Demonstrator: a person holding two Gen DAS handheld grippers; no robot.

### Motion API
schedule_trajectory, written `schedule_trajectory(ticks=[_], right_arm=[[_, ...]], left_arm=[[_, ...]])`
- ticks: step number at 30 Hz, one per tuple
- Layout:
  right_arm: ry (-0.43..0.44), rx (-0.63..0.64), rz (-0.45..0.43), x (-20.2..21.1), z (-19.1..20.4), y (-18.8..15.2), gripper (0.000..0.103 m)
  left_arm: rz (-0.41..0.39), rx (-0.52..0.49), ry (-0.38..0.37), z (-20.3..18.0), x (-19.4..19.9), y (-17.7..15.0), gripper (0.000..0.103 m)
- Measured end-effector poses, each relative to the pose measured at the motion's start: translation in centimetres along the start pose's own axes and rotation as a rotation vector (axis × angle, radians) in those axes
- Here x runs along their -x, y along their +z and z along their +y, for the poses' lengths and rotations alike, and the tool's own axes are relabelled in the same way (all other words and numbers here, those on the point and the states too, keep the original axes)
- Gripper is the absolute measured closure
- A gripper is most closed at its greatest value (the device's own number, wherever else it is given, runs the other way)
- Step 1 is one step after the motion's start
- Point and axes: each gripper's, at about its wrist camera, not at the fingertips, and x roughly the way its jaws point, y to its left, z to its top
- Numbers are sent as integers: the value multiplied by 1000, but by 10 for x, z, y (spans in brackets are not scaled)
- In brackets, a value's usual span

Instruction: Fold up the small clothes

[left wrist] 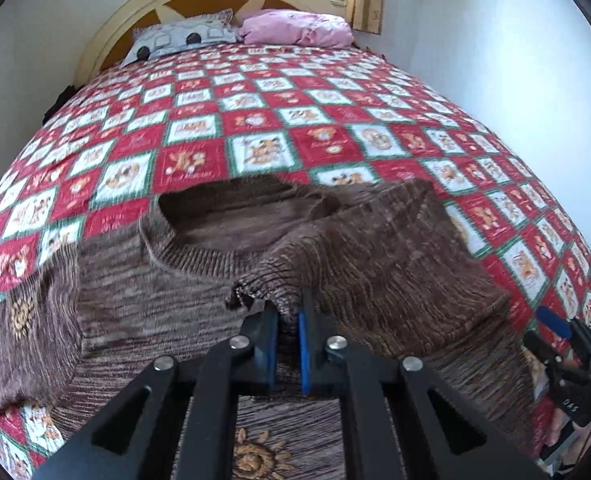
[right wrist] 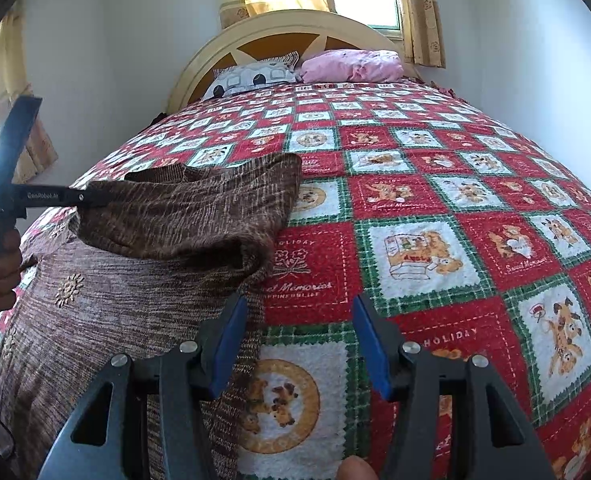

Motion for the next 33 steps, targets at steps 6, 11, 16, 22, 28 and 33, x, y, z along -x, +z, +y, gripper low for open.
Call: schedule_trajectory(ticks=[6, 11, 16, 22, 28, 33], right_arm=[[1, 12, 24, -4, 2, -2, 47], [6, 7, 28, -3, 1, -3, 47], [-22, 47, 36, -1, 9, 2, 47], [56, 52, 18, 5, 24, 38, 47], [80, 116, 82, -24, 50, 57, 47], [101, 132, 128, -46, 62, 53, 47]], left_arm=[[8, 5, 49, 7, -24, -13, 86], [20, 19, 91, 18, -27, -20, 66], [-13, 41, 104, 40, -9, -21, 59], [-18, 147, 44, 60, -17, 2, 56], [65, 255, -82, 63, -44, 10, 58], [98, 249, -104, 64, -45, 8, 58]])
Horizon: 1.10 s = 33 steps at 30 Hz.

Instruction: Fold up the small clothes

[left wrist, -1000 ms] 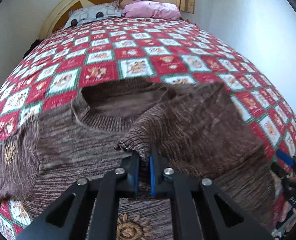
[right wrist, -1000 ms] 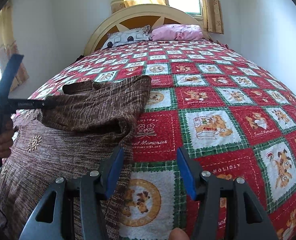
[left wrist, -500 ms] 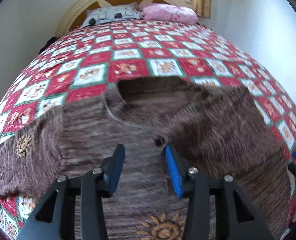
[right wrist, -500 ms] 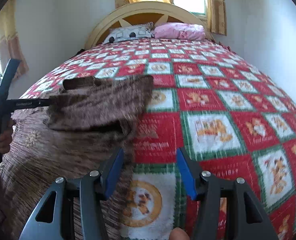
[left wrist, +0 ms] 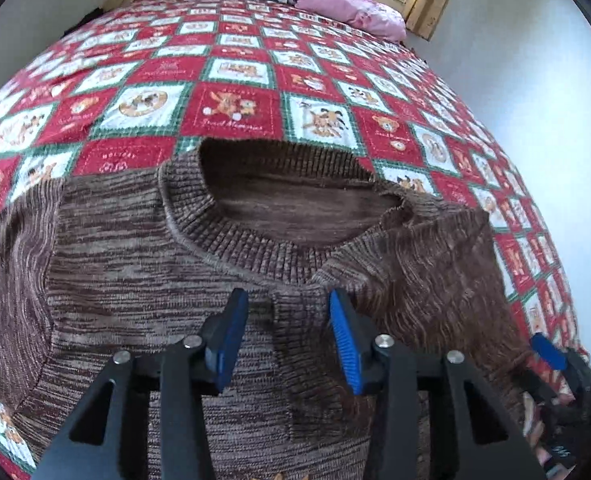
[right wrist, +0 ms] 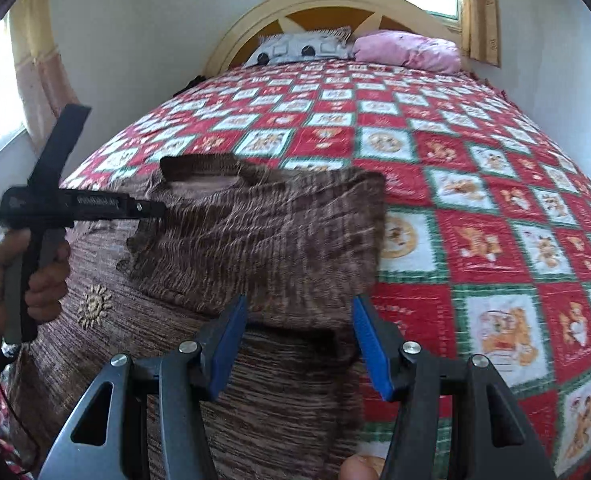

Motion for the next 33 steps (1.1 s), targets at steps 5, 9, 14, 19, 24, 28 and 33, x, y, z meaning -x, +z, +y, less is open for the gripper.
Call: schedule_trajectory(ticks=[5, 9, 14, 19, 24, 28, 33], right_arm=[[-30, 59, 15, -13, 13, -9, 47], [-64, 104, 16, -19, 21, -14, 47], [-85, 129, 16, -20, 22, -17, 47], [-94, 137, 17, -22, 23, -19, 47], [-95, 149, 27, -24, 24, -20, 44], [-103, 154, 26, -26, 24, -21, 44], [-104, 160, 19, -20, 26, -21, 43]], left_arm=[[62, 37, -85, 13, 0, -1, 58], [69, 23, -107, 4, -6, 3, 58], [56, 10, -135, -3, -16, 7, 83], [-136, -54, -164, -3, 16, -1, 84], [-49, -137, 15, -2, -5, -3, 82], [-80, -128, -21, 1, 3, -4, 80], [-114, -107, -54, 3, 12, 5, 79]])
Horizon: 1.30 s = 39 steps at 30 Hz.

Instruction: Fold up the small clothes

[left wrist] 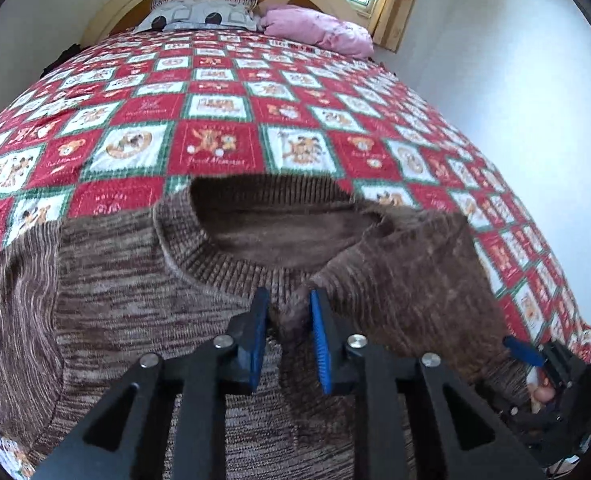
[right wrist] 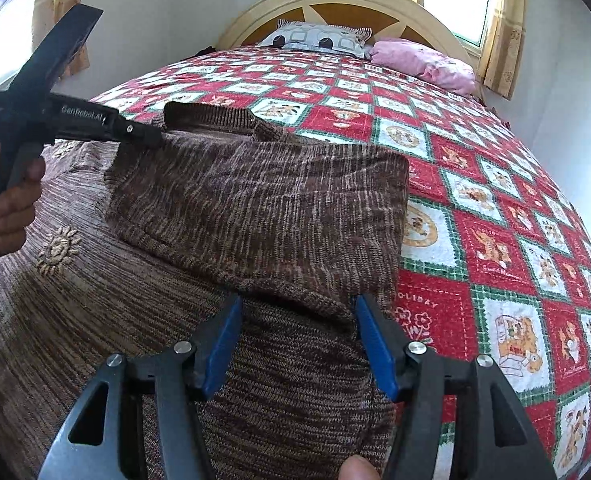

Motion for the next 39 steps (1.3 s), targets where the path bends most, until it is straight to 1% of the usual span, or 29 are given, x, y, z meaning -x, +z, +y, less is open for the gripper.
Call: schedule_trajectory(ticks=[1, 2, 3, 4, 5, 6, 8, 9, 11, 14, 16, 17, 18, 19, 20, 22, 23, 27, 30, 32, 34, 35, 36, 37, 39], right_arm=[[3, 1, -3, 3, -1, 1, 43], [6, 4, -4, 8, 1, 2, 43], [14, 10, 0, 13, 3, 6, 43], [20, 15, 1, 18, 6, 10, 43], [30, 31, -1, 22, 11, 14, 43], [51, 65, -7, 27, 20, 22, 43], [82, 121, -12, 30, 38, 33, 43], [118, 158, -4, 27, 52, 40, 43], [173, 219, 22, 13, 75, 48, 44], [165, 284, 53, -16, 99, 49, 44], [185, 268, 97, -40, 104, 45, 59], [216, 243, 92, -43, 102, 45, 69], [240, 209, 77, -41, 97, 45, 86], [238, 203, 76, -39, 95, 44, 93], [234, 204, 74, -37, 94, 43, 98], [253, 217, 80, -29, 91, 36, 99], [257, 227, 82, -27, 91, 33, 103], [253, 259, 87, -21, 90, 16, 103], [261, 240, 90, -22, 86, 17, 103], [216, 262, 76, -19, 89, 19, 103], [238, 271, 39, -10, 93, 26, 101], [239, 275, 29, -8, 95, 29, 86], [228, 287, 23, -7, 100, 35, 52], [237, 295, 19, -7, 103, 37, 41], [254, 303, -19, -9, 113, 45, 39]], left_arm=[[-10, 16, -6, 4, 3, 3, 78], [-19, 28, -11, 6, 6, 5, 76], [-38, 39, -19, 9, 10, 6, 71], [-51, 47, -10, 12, 12, 8, 67], [-48, 49, 16, 14, 11, 10, 62], [-34, 51, 29, 18, 9, 10, 62], [-9, 63, 30, 22, 5, 7, 62], [7, 66, 39, 24, 2, 5, 62], [27, 79, 33, 27, -2, 0, 62], [56, 105, 16, 31, -4, -8, 62], [68, 103, 11, 32, -4, -12, 62], [75, 91, 15, 31, -4, -13, 62], [77, 83, 15, 31, -4, -14, 62], [79, 74, 12, 32, -4, -14, 62], [84, 66, 11, 32, -4, -15, 62], [91, 57, -2, 34, -5, -15, 62], [94, 52, -6, 33, -6, -14, 62], [98, 57, -34, 29, -10, -13, 62], [103, 37, -35, 21, -14, -10, 65], [102, 45, -31, 21, -14, -7, 65], [98, 62, -41, 23, -12, -5, 65], [99, 60, -28, 23, -12, -4, 64], [96, 59, -21, 24, -11, -4, 64], [95, 62, -22, 24, -11, -4, 64], [93, 70, -19, 26, -10, -5, 60]])
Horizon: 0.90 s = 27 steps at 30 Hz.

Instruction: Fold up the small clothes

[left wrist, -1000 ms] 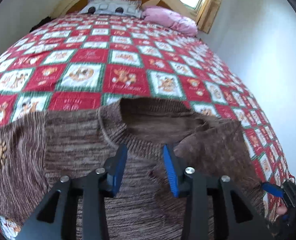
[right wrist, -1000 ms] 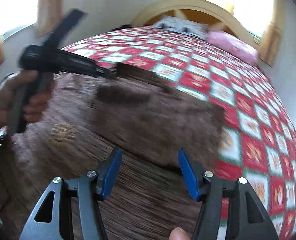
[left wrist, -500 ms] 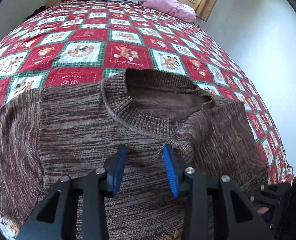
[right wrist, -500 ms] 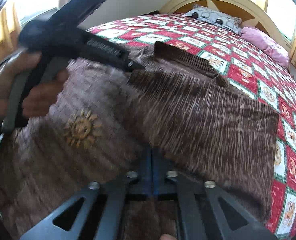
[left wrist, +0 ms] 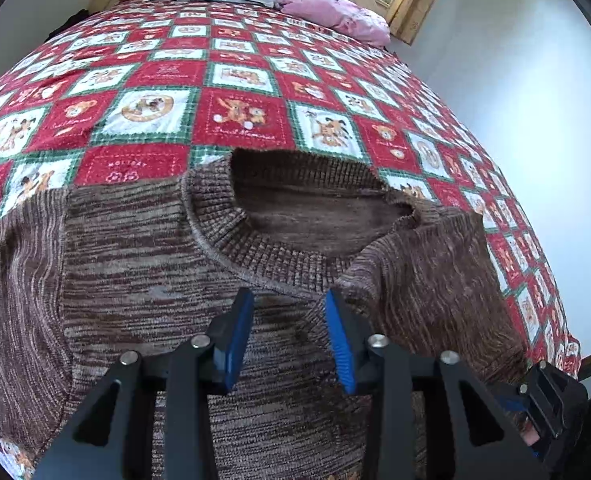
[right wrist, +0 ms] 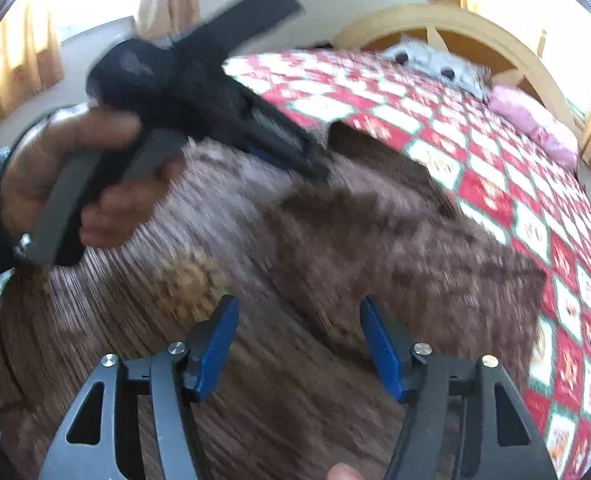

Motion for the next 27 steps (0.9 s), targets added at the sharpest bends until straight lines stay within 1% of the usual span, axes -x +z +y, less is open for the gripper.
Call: schedule_trajectory(ticks=[1, 2, 3, 4, 5, 6, 8, 12, 14, 17, 19, 20, 22, 23, 25, 26, 27], right_arm=[[-15, 12, 3, -5, 3, 4, 39], [-34, 17, 11, -9, 5, 6, 49], [-44, 14, 19, -16, 5, 8, 70], [-48, 8, 35, -22, 4, 9, 81], [-55, -3, 58, -28, 2, 8, 95], [-48, -18, 74, -31, -1, 5, 96], [-9, -32, 57, -25, -4, -1, 97], [18, -17, 31, -4, -3, -13, 97], [26, -7, 36, 3, -1, -21, 97], [28, -13, 47, 0, -2, -26, 97], [25, -25, 46, -6, -6, -26, 97], [28, -34, 42, -6, -7, -26, 97], [34, -48, 32, -6, -8, -23, 97], [37, -52, 25, -6, -8, -21, 96], [49, -63, 8, -6, -10, -15, 92], [49, -74, 10, -6, -12, -13, 84], [48, -85, 9, -5, -12, -13, 68]], left_arm=[[-2, 4, 1, 1, 1, -1, 59], [-5, 7, -1, 1, 2, -2, 56], [-6, 10, 0, 2, 2, -3, 53], [-6, 13, 1, 3, 3, -4, 52], [-7, 13, -3, 4, 3, -5, 52], [-5, 13, -6, 4, 4, -6, 52], [-1, 12, -19, 6, 4, -7, 52], [-1, 2, -39, 5, 5, -9, 53], [7, -15, -52, 0, 1, -10, 54], [13, -29, -54, -8, -2, -11, 56], [18, -38, -30, -13, -5, -11, 57], [19, -50, -9, -17, -6, -11, 60], [22, -79, 14, -21, -7, -12, 74], [26, -95, 34, -24, -9, -12, 93], [24, -117, 48, -27, -9, -12, 97], [11, -140, 71, -30, -8, -11, 98], [0, -154, 87, -32, -6, -9, 98]])
